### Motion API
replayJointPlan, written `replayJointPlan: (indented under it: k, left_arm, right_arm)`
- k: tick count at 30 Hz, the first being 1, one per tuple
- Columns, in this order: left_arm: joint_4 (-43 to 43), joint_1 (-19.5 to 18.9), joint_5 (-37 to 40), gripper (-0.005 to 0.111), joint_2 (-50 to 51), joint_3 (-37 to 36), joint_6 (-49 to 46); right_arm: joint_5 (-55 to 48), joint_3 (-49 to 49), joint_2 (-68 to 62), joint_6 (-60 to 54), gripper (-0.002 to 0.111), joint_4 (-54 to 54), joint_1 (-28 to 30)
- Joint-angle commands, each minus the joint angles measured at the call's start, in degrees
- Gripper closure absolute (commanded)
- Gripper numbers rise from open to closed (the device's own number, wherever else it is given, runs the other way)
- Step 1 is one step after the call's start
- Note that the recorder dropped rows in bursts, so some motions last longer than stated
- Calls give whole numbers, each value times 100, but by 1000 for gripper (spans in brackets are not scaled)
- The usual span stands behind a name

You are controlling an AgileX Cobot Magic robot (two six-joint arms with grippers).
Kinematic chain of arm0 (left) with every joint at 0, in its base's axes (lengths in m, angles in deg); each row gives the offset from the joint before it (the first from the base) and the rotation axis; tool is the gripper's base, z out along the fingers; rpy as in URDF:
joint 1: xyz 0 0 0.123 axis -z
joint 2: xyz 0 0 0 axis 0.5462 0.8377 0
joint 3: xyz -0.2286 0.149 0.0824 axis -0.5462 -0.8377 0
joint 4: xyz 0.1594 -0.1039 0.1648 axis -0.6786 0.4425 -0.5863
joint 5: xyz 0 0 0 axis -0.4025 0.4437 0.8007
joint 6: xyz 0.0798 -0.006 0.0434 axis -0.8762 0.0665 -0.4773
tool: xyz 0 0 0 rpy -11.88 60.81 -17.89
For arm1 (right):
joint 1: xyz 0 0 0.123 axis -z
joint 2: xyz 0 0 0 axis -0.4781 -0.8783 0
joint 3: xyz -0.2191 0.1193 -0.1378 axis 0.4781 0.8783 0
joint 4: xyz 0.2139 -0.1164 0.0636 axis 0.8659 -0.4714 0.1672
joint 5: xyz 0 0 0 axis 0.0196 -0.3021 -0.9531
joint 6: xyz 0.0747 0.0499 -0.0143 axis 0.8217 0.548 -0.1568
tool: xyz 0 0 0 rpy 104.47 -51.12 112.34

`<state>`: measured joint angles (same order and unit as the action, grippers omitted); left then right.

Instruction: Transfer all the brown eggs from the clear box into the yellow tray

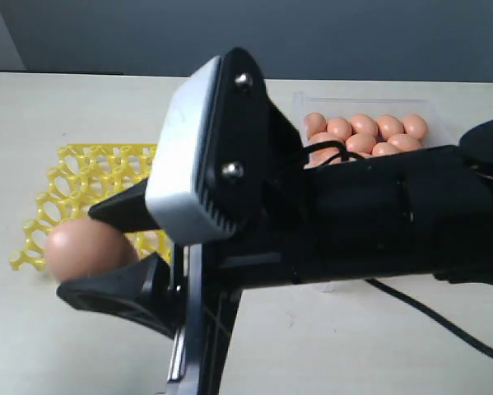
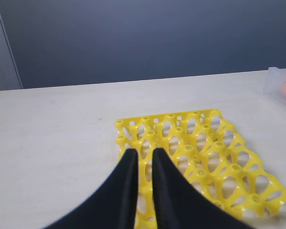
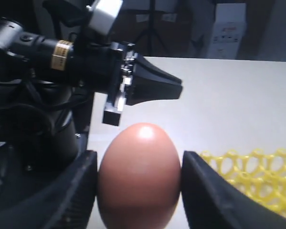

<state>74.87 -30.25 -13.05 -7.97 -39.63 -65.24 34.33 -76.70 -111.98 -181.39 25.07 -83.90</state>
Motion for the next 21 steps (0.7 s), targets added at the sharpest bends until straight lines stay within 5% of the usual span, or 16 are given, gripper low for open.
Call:
replayJointPlan:
  k: [1,6,12,17,21]
  left_arm:
    - [-10,10,-36,95,24,-29,5]
    - [-10,10,-36,95,24,-29,5]
    - [-10,10,-36,95,24,-29,5]
    - [-10,10,-36,95,24,-29,5]
    - [-10,10,-36,95,24,-29,5]
  right_arm:
    - [-641,-34,-312,196,109,-30,67]
    - [-1310,-138,-645,-84,109,-30,469]
    - [-239,-517,-747,-91,109,-30,765]
    - [125,-778,-1074,1621,109,-30,1080]
    - [1752,-783,-1125,3707,109,-30,1127]
